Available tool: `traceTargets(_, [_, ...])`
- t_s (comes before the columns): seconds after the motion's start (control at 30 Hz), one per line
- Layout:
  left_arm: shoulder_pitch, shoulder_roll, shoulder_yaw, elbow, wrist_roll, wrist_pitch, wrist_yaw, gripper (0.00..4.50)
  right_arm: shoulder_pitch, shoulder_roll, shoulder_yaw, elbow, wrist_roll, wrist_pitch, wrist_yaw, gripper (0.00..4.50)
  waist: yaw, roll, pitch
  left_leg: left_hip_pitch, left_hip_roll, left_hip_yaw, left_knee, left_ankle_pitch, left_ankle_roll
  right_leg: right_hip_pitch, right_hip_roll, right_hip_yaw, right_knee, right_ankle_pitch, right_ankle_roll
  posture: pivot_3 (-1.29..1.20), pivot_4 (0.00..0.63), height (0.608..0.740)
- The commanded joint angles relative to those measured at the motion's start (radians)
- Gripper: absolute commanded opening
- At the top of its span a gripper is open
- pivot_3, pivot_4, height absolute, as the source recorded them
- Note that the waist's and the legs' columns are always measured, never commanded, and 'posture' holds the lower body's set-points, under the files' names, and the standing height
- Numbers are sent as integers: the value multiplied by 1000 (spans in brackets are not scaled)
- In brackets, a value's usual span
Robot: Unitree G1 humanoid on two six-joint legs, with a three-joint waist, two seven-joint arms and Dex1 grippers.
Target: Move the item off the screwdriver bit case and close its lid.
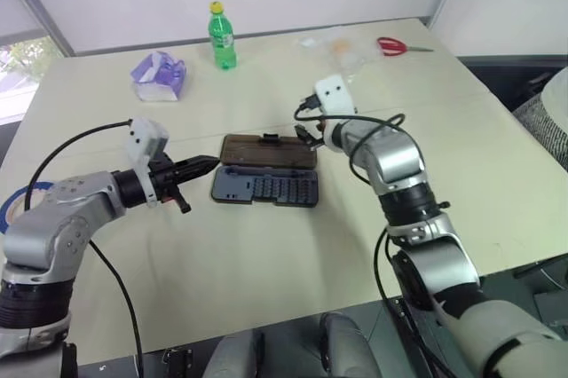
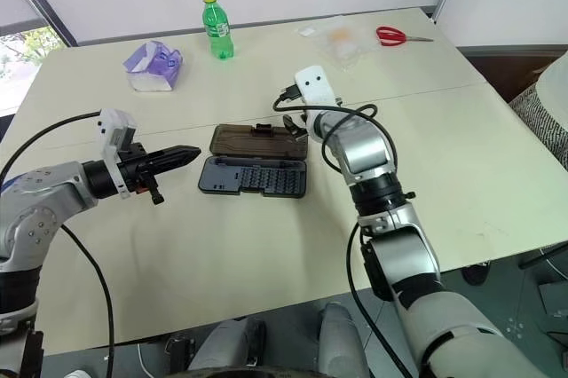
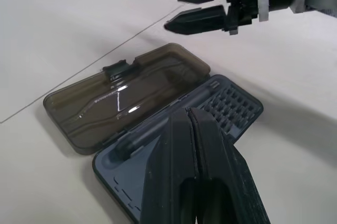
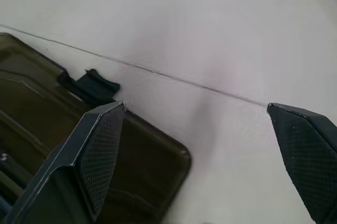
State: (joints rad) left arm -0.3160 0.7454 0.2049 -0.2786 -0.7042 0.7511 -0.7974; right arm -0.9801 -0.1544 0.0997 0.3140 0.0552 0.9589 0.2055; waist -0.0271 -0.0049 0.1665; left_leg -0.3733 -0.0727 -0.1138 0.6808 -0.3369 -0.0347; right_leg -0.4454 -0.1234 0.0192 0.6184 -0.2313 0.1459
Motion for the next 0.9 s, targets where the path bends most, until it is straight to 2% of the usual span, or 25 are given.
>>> traceTargets(0.03, [15, 0, 24, -38, 4, -25, 7, 0, -23, 21, -30, 34, -5, 36, -39, 4475, -4, 0, 0, 0, 0, 0, 0, 0, 0, 0, 0, 0, 0, 0, 0, 0, 150, 740])
traceTargets(0.33, [39, -4, 22, -55, 13, -34, 19, 0, 7, 38, -36, 84, -7, 77, -64, 4475, -28, 0, 0, 0, 0, -1, -1, 0, 0, -1, 0, 0, 2, 0, 0, 0, 150, 740])
traceTargets(0.43, [37, -5, 17, -52, 18, -37, 20, 0, 12, 44, -35, 80, -8, 90, -65, 3641, -32, 0, 0, 0, 0, -1, -1, 0, 0, -1, 0, 0, 6, 0, 0, 0, 150, 740])
traceTargets(0.63, [29, -6, 11, -44, 25, -41, 19, 0, 32, 54, -5, 45, -17, 124, -55, 444, -30, 1, 0, 0, -1, -2, 0, 0, 0, -1, -1, 0, 10, 0, 0, 0, 150, 740])
traceTargets(0.67, [29, -6, 11, -45, 26, -41, 20, 0, 36, 55, -1, 38, -17, 129, -55, 20, -30, 0, -1, 0, -1, -2, 1, 0, 0, -1, -1, 0, 10, 0, 0, 0, 150, 740])
traceTargets(0.9, [19, 0, 22, -31, 40, -52, 20, 0, 41, 55, 28, 13, -22, 179, -45, 20, -33, 1, -1, 1, -1, -2, 1, 0, 0, -1, -1, 0, 11, 0, 0, 0, 150, 740])
